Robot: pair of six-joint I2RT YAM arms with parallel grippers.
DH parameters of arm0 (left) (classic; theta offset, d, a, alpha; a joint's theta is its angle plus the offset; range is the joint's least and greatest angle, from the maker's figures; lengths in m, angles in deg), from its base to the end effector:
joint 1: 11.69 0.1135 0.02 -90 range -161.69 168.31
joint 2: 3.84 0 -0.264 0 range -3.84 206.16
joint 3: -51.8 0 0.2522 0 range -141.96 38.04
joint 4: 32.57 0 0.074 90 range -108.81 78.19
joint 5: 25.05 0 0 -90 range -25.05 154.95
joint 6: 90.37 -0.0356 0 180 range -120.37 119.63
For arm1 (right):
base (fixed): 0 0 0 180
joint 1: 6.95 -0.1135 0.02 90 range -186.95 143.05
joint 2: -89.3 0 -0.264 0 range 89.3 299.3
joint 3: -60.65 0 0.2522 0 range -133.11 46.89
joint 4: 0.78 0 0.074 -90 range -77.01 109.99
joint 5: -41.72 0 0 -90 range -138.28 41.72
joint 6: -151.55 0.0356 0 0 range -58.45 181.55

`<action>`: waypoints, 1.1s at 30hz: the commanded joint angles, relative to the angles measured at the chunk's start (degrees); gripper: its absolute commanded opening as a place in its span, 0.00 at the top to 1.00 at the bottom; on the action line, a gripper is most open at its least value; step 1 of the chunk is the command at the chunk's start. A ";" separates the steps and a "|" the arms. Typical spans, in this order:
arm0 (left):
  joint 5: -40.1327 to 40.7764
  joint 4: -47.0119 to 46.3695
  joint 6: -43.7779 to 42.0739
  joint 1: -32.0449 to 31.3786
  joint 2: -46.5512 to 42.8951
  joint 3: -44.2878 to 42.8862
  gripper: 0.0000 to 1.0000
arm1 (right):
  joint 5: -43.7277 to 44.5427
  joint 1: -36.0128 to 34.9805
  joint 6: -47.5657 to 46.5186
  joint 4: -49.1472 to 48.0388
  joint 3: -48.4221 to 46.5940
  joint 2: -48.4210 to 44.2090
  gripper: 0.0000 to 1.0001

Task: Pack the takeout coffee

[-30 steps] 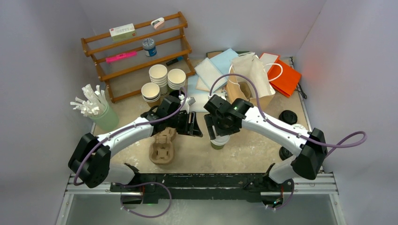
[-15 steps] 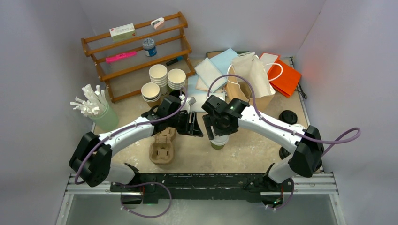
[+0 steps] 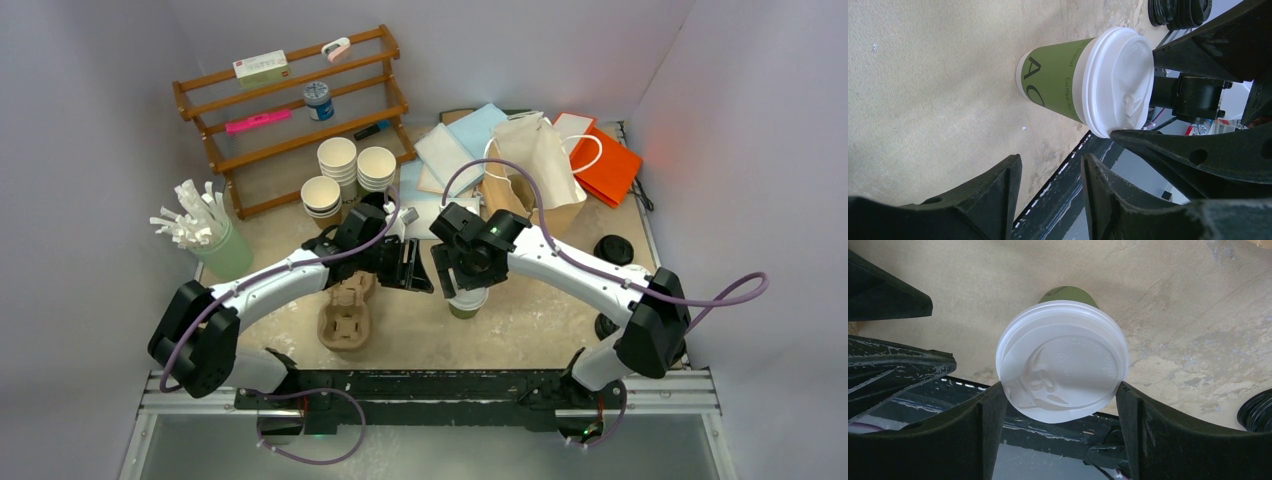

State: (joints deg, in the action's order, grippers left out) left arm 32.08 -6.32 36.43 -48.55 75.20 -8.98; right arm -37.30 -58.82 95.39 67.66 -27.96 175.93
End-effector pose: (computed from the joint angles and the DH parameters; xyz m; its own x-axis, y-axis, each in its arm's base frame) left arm 0.2152 -0.1855 0.2208 -0.9364 0.0733 -0.3431 0.3154 0.6041 -0.7318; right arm 0.1906 0.2318 0.2859 -0.8740 -0.2281 -0.4290 -0.2872 0.9548 0.0774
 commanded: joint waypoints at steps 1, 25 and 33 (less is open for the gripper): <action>-1.41 -2.41 -0.52 0.22 0.16 -1.49 0.51 | 0.96 -0.38 -0.27 2.42 -1.86 -0.96 0.21; -4.79 -10.86 3.13 0.26 2.96 -0.62 0.54 | -1.76 -0.29 1.06 -0.80 2.59 -2.30 0.19; -6.44 -15.57 4.42 0.21 5.41 -0.76 0.59 | -0.34 -0.28 1.25 -0.97 1.75 -2.96 0.18</action>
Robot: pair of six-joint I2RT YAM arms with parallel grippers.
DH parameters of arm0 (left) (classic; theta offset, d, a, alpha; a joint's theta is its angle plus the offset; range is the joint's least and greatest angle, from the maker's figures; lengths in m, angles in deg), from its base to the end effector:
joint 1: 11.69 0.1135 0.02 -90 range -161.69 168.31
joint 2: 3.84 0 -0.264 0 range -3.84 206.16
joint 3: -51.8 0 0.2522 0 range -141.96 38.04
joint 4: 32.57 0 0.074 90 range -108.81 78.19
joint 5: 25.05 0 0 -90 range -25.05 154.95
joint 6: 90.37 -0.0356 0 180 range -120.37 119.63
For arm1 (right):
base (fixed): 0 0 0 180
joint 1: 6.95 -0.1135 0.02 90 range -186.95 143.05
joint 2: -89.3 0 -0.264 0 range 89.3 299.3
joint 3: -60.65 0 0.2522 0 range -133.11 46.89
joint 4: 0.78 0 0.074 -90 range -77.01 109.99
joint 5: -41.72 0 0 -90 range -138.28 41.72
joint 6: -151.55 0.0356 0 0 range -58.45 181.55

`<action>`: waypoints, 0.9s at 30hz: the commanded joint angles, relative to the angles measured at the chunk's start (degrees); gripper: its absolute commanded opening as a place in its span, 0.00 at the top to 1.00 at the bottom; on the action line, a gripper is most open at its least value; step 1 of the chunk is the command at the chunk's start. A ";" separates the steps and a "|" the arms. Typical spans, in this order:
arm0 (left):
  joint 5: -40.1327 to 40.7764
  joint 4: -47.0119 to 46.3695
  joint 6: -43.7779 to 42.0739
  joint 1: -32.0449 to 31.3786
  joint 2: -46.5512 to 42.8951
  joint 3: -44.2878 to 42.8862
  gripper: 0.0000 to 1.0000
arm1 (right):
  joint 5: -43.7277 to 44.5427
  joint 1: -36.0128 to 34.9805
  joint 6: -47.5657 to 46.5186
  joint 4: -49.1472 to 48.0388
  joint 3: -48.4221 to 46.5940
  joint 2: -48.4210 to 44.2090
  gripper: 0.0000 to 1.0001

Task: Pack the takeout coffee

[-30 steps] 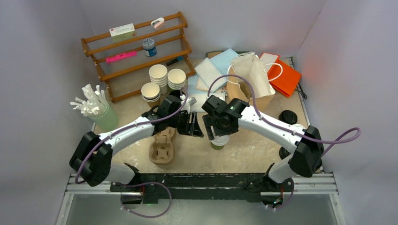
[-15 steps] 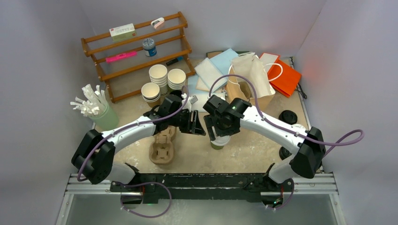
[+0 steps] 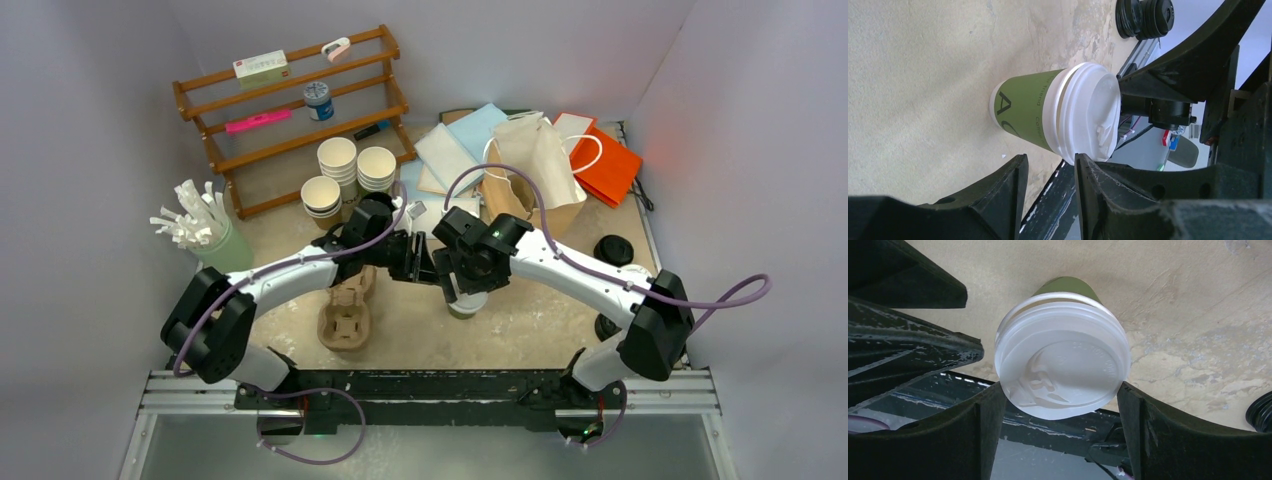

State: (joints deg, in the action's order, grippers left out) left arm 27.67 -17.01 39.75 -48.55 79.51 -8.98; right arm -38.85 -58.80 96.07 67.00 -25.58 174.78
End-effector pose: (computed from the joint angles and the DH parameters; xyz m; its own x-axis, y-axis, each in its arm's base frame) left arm 0.2293 -0.1989 0.2157 -0.9310 0.0572 -0.3605 0.3382 0.5069 -0.7929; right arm 0.1862 0.2276 0.2795 -0.8858 -0.2227 -0.4070 -0.2843 0.9538 0.0969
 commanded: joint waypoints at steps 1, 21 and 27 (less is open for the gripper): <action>-2.13 -5.18 1.10 0.23 1.41 -0.87 0.59 | 1.63 -0.31 0.63 -0.44 -0.64 -2.02 0.16; -3.17 -12.44 4.18 1.00 1.89 1.19 0.61 | 2.34 0.62 1.03 -2.41 0.62 -3.43 0.17; -2.90 -12.05 4.09 0.94 1.64 1.15 0.61 | 2.11 0.72 0.98 -2.19 0.54 -3.21 0.13</action>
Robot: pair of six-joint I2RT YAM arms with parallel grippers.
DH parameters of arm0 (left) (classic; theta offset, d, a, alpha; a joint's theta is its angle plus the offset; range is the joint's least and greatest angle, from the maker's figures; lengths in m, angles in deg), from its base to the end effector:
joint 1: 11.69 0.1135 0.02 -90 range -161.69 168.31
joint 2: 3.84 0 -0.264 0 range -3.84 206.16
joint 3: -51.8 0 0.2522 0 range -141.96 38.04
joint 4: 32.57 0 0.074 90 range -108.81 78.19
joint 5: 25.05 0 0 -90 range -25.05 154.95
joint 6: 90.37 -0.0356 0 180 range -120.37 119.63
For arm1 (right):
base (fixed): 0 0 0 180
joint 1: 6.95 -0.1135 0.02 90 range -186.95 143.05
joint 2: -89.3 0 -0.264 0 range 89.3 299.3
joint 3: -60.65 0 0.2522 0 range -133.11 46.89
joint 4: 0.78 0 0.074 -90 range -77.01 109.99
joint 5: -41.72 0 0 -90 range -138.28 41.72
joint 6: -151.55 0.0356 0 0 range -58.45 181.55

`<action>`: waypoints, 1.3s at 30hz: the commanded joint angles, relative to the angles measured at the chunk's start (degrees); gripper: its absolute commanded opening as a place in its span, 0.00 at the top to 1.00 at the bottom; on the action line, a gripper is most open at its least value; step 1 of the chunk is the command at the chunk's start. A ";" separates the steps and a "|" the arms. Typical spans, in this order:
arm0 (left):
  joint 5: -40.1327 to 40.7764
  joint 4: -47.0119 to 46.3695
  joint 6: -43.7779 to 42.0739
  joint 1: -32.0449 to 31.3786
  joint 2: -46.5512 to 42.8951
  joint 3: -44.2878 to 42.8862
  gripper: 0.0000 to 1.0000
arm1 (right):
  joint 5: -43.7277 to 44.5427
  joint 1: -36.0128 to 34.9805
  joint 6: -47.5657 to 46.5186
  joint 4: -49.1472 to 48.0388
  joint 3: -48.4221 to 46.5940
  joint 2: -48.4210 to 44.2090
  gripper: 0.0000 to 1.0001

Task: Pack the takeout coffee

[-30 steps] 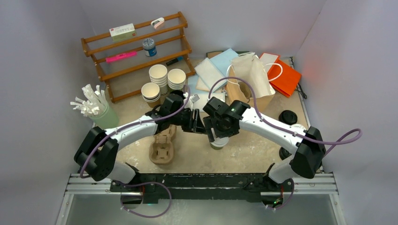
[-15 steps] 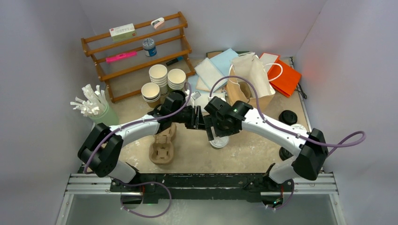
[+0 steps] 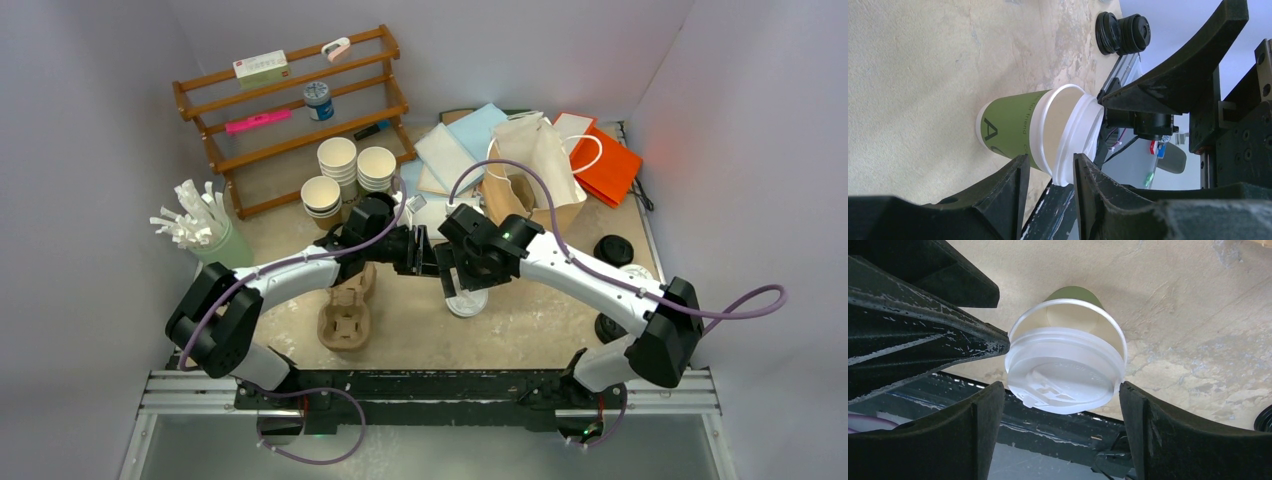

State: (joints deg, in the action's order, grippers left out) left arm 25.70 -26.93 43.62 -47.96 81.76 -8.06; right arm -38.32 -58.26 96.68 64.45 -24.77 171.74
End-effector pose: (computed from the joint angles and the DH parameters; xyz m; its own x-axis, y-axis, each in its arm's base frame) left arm 0.2395 -0.2037 0.2143 -0.9227 0.0099 -0.3854 0.3513 0.4332 -0.8300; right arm 0.1848 0.2209 0.2918 -0.8659 -0.1745 -0.4689 -0.2692 0.9524 0.1427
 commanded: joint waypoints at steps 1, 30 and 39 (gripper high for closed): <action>-0.91 -2.02 0.22 0.40 -0.71 0.18 0.61 | 1.56 0.18 0.38 0.43 -0.27 -0.17 0.11; 4.79 4.84 -3.81 4.83 -7.29 -0.30 0.60 | 8.29 -5.67 8.32 4.57 -2.62 0.93 0.01; 4.28 4.69 -4.00 4.87 -6.70 -0.52 0.59 | 10.43 -5.80 10.55 5.89 -2.07 2.20 0.01</action>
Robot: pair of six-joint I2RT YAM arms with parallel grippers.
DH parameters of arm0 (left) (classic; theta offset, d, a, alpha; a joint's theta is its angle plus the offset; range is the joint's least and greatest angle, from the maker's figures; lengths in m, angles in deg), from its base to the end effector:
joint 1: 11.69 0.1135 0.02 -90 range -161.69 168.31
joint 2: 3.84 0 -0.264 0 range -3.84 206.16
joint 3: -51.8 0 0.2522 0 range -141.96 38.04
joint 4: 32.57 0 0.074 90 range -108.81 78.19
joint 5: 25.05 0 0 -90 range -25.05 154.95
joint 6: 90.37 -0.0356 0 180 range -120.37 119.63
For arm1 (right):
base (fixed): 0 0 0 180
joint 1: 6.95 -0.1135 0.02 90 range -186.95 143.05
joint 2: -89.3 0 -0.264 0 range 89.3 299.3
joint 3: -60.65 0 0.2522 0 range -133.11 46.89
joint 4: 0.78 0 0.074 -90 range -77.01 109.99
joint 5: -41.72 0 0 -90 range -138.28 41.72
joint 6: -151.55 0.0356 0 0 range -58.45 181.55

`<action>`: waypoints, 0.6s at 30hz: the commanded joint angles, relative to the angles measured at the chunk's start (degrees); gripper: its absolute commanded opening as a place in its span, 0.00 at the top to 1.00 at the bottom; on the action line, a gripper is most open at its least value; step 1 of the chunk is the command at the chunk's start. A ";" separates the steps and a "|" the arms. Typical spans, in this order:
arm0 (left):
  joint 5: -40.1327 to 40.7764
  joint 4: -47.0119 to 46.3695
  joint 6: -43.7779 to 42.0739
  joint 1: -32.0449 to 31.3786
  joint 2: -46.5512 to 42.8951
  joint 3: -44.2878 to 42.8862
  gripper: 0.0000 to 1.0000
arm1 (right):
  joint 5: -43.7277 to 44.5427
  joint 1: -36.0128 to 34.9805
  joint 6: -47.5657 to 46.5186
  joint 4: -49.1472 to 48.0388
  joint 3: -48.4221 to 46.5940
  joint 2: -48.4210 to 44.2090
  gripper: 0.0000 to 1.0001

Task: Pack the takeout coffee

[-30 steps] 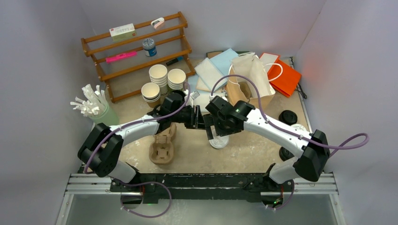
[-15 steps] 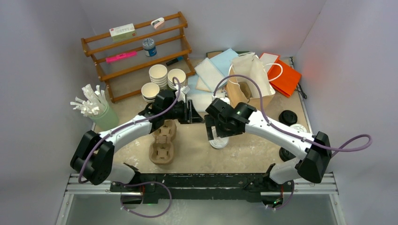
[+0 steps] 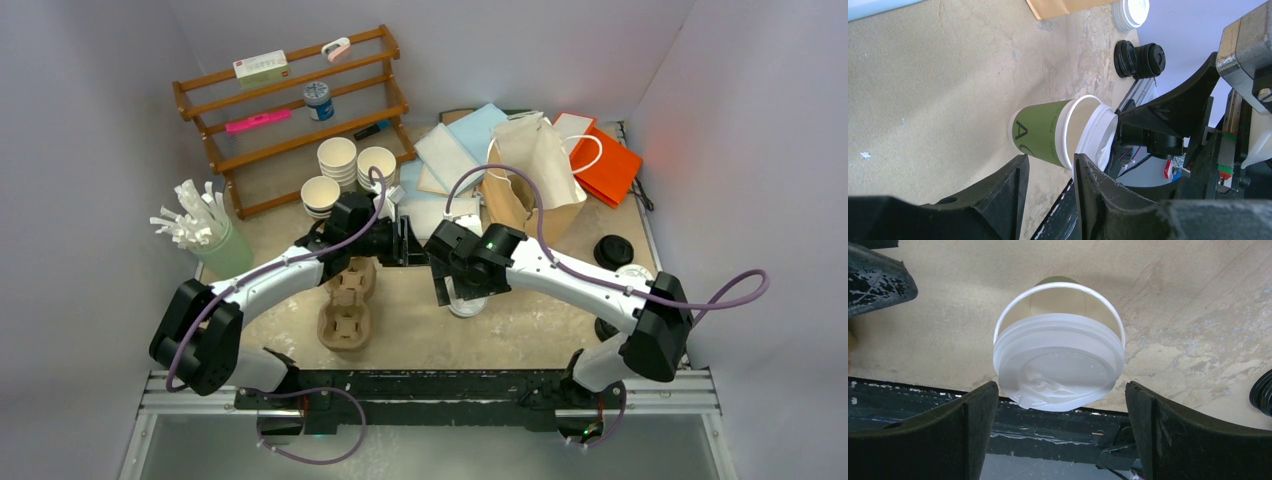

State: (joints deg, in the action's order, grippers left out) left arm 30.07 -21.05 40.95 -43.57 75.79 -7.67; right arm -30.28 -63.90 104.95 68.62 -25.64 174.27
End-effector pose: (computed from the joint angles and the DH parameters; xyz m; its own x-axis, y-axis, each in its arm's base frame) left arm 0.2415 -0.1742 0.2321 -0.8938 -0.0819 -0.4408 0.3413 0.5133 -0.7874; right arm 0.1670 0.2364 0.2822 -0.8721 -0.1422 -0.4682 -0.1859 0.9814 0.0482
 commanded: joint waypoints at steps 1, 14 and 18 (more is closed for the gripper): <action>-0.18 -1.17 -1.33 0.42 -0.71 -0.87 0.59 | 2.13 -0.18 2.37 1.43 -0.99 -0.41 0.01; -1.24 -1.35 -1.40 0.47 -0.24 -0.60 0.60 | 1.70 -0.16 4.21 0.70 -0.86 0.97 0.07; -1.76 -1.32 -1.66 0.41 0.12 -0.70 0.59 | 1.86 -0.17 5.16 1.31 -1.18 1.68 0.09</action>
State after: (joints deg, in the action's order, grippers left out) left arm 29.59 -20.88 40.54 -43.57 75.82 -7.67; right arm -29.76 -63.90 107.59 68.40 -25.64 174.67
